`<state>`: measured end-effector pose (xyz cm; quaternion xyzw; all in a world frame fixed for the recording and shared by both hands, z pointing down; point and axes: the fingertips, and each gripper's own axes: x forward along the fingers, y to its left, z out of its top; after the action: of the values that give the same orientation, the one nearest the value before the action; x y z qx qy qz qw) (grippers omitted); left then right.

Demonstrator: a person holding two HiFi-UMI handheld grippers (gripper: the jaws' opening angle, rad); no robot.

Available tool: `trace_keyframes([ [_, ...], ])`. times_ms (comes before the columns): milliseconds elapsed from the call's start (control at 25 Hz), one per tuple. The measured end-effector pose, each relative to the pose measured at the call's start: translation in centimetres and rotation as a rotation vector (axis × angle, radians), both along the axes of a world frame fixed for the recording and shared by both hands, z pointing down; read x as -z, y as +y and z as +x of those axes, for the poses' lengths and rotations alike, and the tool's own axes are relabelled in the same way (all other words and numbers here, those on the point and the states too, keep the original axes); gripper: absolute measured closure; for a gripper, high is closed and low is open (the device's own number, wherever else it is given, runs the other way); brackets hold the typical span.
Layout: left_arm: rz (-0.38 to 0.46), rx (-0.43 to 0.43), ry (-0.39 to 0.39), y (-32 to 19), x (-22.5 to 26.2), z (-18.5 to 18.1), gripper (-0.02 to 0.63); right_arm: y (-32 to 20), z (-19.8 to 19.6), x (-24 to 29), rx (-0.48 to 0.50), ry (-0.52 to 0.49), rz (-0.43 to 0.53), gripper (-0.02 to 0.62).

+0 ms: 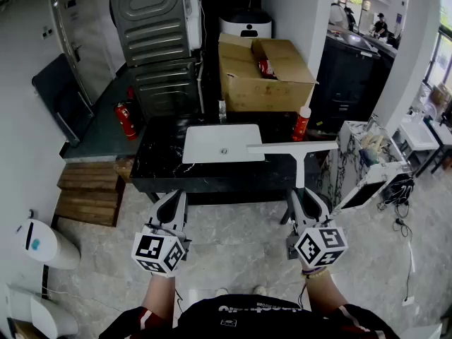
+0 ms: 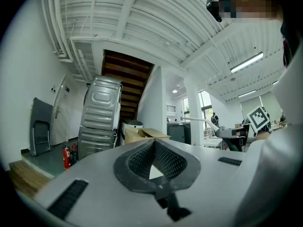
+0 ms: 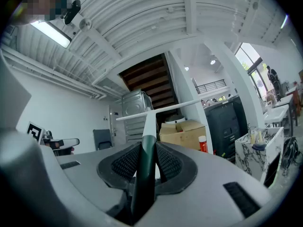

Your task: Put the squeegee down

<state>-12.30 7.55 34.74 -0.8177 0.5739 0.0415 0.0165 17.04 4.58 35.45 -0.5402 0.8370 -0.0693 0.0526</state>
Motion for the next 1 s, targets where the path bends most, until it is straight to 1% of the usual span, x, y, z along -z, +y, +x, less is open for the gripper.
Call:
trace_keyframes([
  [400, -0.001, -0.005, 0.008, -0.5, -0.4, -0.2, 0.592, -0.3, -0.4, -0.2, -0.001, 0.003, 0.0, 0.474],
  [600, 0.002, -0.009, 0.017, -0.7, -0.3, -0.8, 0.592, -0.6, -1.2, -0.3, 0.019, -0.027, -0.023, 0.474],
  [800, 0.004, -0.013, 0.022, -0.9, -0.3, -2.1, 0.592, -0.7, -2.8, -0.5, 0.026, -0.011, -0.024, 0.474],
  [1000, 0.004, -0.019, 0.023, -1.2, -0.6, -4.6, 0.592, -0.9, -5.2, -0.7, 0.02, -0.011, -0.021, 0.474],
])
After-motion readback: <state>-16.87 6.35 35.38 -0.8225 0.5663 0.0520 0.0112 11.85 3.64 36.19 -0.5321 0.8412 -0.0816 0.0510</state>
